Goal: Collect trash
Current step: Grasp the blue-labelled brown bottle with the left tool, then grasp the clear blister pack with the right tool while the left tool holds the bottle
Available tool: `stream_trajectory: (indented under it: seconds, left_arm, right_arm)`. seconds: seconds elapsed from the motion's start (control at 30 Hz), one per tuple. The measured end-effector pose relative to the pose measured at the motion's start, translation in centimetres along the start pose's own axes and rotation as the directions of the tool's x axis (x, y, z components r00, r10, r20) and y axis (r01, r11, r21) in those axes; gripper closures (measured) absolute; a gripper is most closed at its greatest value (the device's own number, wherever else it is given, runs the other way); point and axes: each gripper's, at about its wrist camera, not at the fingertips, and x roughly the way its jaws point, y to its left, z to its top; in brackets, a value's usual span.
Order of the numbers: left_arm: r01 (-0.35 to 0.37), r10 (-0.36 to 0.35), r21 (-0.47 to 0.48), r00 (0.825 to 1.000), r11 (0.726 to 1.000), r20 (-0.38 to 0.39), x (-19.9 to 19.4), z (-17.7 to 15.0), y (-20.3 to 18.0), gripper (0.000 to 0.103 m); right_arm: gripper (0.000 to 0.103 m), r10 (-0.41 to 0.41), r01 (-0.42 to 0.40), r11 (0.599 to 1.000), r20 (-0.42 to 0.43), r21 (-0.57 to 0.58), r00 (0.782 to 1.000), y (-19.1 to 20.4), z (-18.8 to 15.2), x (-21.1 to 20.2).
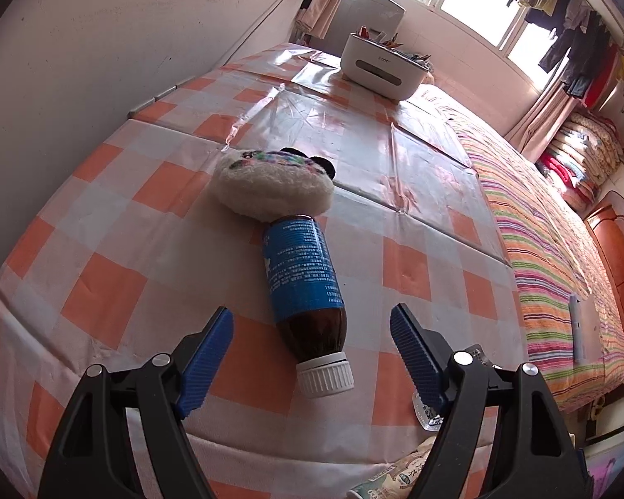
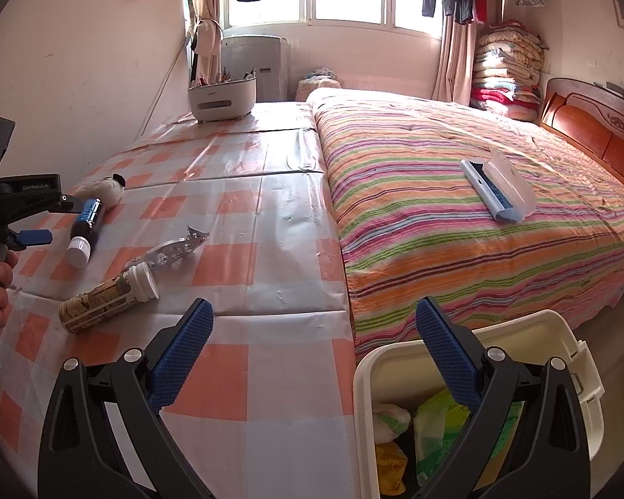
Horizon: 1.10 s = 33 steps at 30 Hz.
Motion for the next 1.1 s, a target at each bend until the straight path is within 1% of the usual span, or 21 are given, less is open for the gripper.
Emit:
stream_trajectory:
  seconds: [0.07,0.2,0.37,0.43,0.5,0.53,0.6,0.97,1.1]
  left_arm:
    - [-0.009,0.009,-0.006,1.0,1.0,-0.019,0.9,0.4,0.1,0.028]
    - [-0.042,0.042,0.007,0.999,0.999,-0.034,2.1,0.8,0.0,0.028]
    - [-0.064,0.065,0.02,0.996,0.998,-0.054,3.3,1.1,-0.2,0.028]
    - [-0.059,0.06,0.02,0.996,0.998,-0.063,3.6,1.1,-0.2,0.032]
    - [-0.055,0.057,0.026,0.995,0.998,-0.081,4.1,1.0,-0.1,0.047]
    - [-0.053,0.055,0.025,0.994,0.998,-0.095,4.4,1.0,-0.1,0.051]
    - [-0.062,0.066,0.038,0.994,0.997,-0.09,4.4,0.9,-0.2,0.056]
    - [-0.031,0.035,0.055,0.996,0.998,-0.078,4.2,0.4,-0.5,0.06]
    - [-0.026,0.03,0.084,0.999,0.996,-0.045,3.4,0.1,-1.1,0.06]
  right_arm:
    - [0.007,-0.001,0.001,1.0,-0.002,-0.004,1.0,0.1,0.0,0.1]
    - [0.007,0.008,-0.008,1.0,-0.014,-0.004,1.0,0.3,0.0,0.5]
    - [0.007,0.018,-0.018,1.0,-0.014,-0.004,1.0,0.4,0.1,0.6]
    - [0.007,0.025,-0.025,1.0,-0.019,0.0,1.0,0.4,0.1,0.7]
    - [0.007,0.03,-0.03,1.0,-0.022,0.0,0.999,0.5,0.1,0.8]
    - [0.007,0.033,-0.033,0.999,-0.023,-0.001,0.999,0.6,0.1,0.8]
    - [0.007,0.04,-0.04,0.999,-0.021,-0.003,0.999,0.7,0.1,0.7]
    - [0.007,0.057,-0.057,0.998,-0.016,-0.007,0.998,1.2,0.1,0.5]
    - [0.007,0.067,-0.068,0.998,-0.019,-0.011,0.998,1.5,0.0,0.5]
